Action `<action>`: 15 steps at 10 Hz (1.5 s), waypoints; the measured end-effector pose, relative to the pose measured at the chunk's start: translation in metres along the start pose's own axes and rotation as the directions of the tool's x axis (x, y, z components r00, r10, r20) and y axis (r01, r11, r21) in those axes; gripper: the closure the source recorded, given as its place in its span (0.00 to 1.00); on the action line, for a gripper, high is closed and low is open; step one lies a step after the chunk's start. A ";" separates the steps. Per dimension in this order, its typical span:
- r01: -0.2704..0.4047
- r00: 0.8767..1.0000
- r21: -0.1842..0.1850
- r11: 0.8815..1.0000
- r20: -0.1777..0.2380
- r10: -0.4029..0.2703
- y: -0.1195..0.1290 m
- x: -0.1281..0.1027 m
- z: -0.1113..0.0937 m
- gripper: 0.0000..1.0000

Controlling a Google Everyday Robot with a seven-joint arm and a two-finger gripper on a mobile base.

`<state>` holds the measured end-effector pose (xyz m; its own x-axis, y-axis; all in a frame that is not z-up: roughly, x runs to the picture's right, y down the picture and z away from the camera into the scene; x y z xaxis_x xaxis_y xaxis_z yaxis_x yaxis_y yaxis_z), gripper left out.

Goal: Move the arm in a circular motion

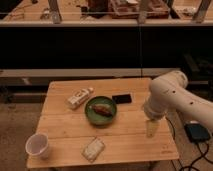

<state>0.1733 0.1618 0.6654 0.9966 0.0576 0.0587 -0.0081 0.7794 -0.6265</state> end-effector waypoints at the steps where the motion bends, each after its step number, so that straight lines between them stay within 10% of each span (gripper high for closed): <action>1: 0.008 1.000 -0.002 1.000 0.004 -0.008 0.017 -0.025 0.001 0.20; 4: 0.078 0.997 0.022 0.997 -0.011 -0.078 0.078 -0.112 0.002 0.20; 6: 0.111 0.994 0.037 0.993 -0.025 -0.110 0.079 -0.129 0.002 0.20; 12: 0.225 0.972 0.064 0.972 -0.088 -0.219 -0.007 -0.249 -0.001 0.20; 15: 0.216 0.974 0.049 0.975 -0.086 -0.211 -0.042 -0.263 0.004 0.20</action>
<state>-0.0887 0.1159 0.6794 0.9792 -0.1623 0.1221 0.2030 0.8031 -0.5601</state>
